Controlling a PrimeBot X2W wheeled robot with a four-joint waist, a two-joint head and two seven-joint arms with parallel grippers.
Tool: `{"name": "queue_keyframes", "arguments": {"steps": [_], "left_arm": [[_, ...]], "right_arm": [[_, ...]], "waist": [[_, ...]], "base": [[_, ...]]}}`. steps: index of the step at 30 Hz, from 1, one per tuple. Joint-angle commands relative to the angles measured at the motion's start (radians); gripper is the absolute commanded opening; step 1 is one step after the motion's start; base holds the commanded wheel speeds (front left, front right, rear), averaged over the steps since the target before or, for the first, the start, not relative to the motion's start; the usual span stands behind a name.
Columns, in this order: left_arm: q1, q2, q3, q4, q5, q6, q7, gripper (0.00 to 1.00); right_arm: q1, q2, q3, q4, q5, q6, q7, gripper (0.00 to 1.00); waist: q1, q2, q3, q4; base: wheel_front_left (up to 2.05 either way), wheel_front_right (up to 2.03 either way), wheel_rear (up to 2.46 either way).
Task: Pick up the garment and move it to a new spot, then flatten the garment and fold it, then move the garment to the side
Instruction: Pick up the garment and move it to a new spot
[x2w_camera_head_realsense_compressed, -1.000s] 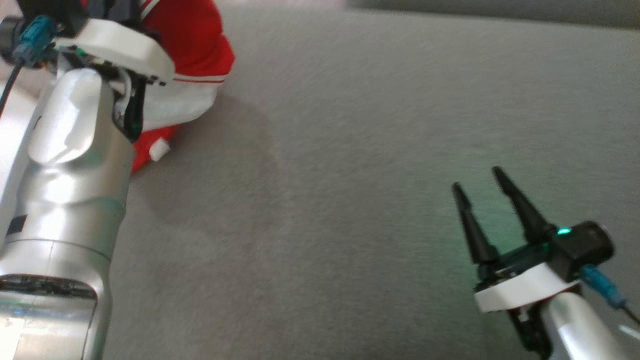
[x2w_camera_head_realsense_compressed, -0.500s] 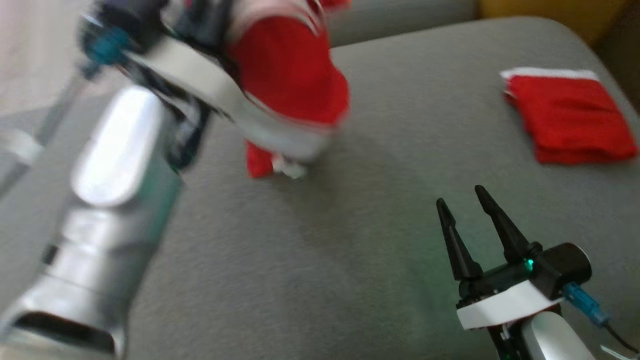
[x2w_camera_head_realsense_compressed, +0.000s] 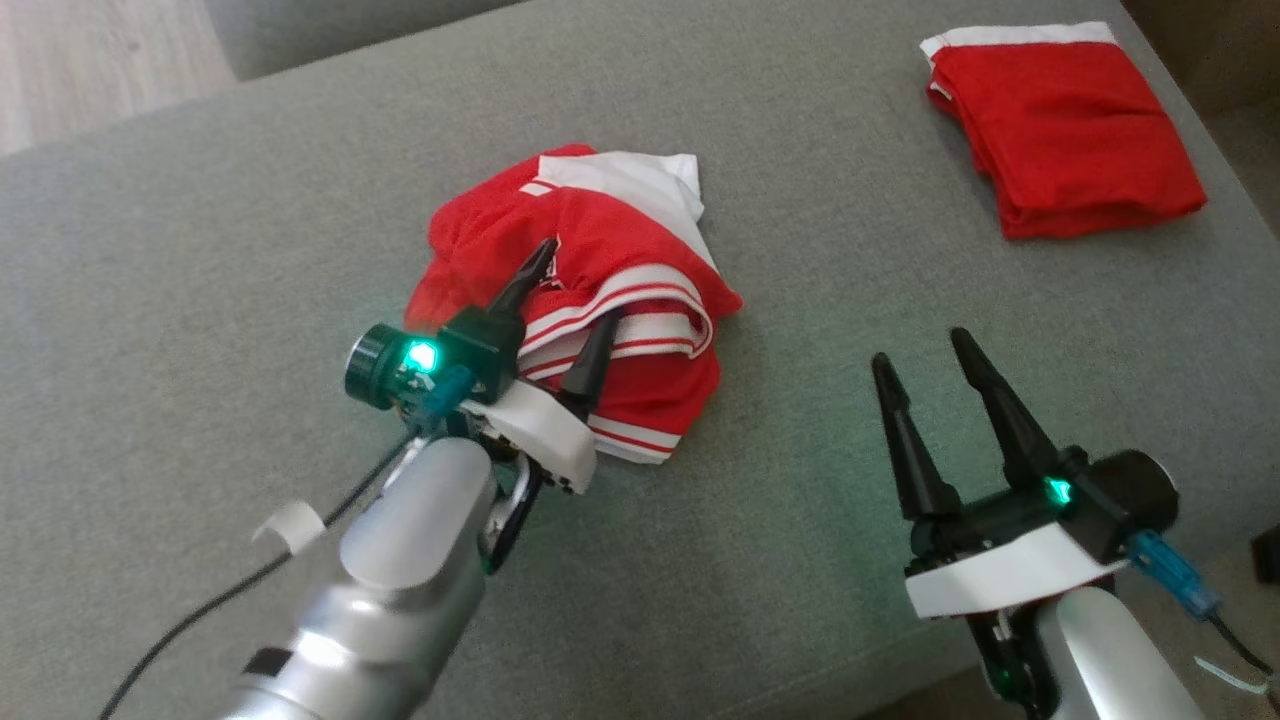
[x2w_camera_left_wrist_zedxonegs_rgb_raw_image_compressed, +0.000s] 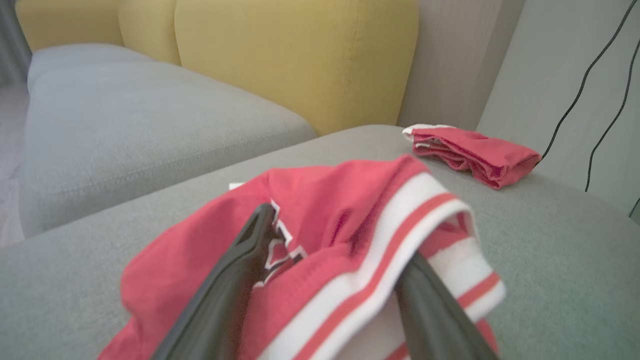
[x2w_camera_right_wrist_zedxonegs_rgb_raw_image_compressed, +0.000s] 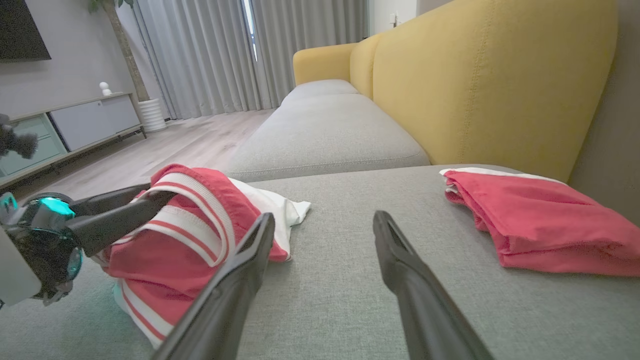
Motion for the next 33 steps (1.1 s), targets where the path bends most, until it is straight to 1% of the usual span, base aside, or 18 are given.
{"name": "queue_keyframes", "arguments": {"steps": [1, 3, 5, 9, 12, 19, 23, 27, 33], "left_arm": [[-0.011, 0.004, 0.025, -0.035, 0.007, 0.013, -0.016, 1.0], [0.025, -0.001, 0.033, -0.063, 0.017, 0.046, -0.025, 1.0], [0.073, -0.003, 0.065, -0.15, 0.039, 0.085, -0.026, 1.0], [0.222, 0.004, 0.142, -0.324, 0.093, 0.146, -0.027, 1.0], [0.343, 0.009, 0.216, -0.451, 0.119, 0.171, -0.027, 1.0], [0.585, 0.006, 0.361, -0.652, 0.173, 0.191, -0.027, 1.0], [0.683, 0.0, 0.401, -0.748, 0.223, 0.194, -0.027, 1.0], [0.754, -0.004, 0.422, -0.748, 0.252, 0.194, -0.027, 1.0], [0.778, -0.007, 0.431, -0.737, 0.285, 0.181, -0.027, 1.0]], "right_arm": [[-0.002, 0.001, 0.011, -0.025, 0.004, 0.007, -0.009, 1.0], [0.014, 0.001, -0.006, -0.018, 0.002, 0.007, -0.009, 1.0], [0.033, -0.001, -0.022, -0.015, 0.0, 0.007, -0.009, 1.0], [0.072, -0.007, -0.061, -0.01, -0.003, 0.007, -0.009, 1.0], [0.095, -0.004, -0.09, -0.004, -0.004, 0.007, -0.009, 1.0], [0.147, 0.015, -0.144, -0.001, -0.014, 0.007, -0.009, 1.0], [0.176, 0.029, -0.162, -0.003, -0.014, 0.007, -0.009, 1.0], [0.198, 0.036, -0.166, -0.001, -0.027, 0.007, -0.009, 1.0], [0.211, 0.043, -0.165, 0.006, -0.038, 0.007, -0.009, 1.0]], "waist": [[-0.0003, 0.0, -0.025, 0.021], [-0.0003, 0.0, -0.057, 0.05], [-0.0003, 0.0, -0.088, 0.083], [-0.0003, 0.0, -0.149, 0.164], [-0.0003, 0.0, -0.185, 0.216], [-0.0003, 0.0, -0.245, 0.302], [-0.0003, 0.0, -0.266, 0.326], [-0.0003, 0.0, -0.279, 0.338], [-0.0003, 0.0, -0.293, 0.346]], "base": [[0.0, 0.0, 0.0], [0.0, 0.0, 0.0], [0.0, 0.0, 0.0], [0.0, 0.0, 0.0], [0.0, 0.0, 0.0], [0.0, 0.0, 0.0], [0.0, 0.0, 0.0], [0.0, 0.0, 0.0], [0.0, 0.0, 0.0]]}}
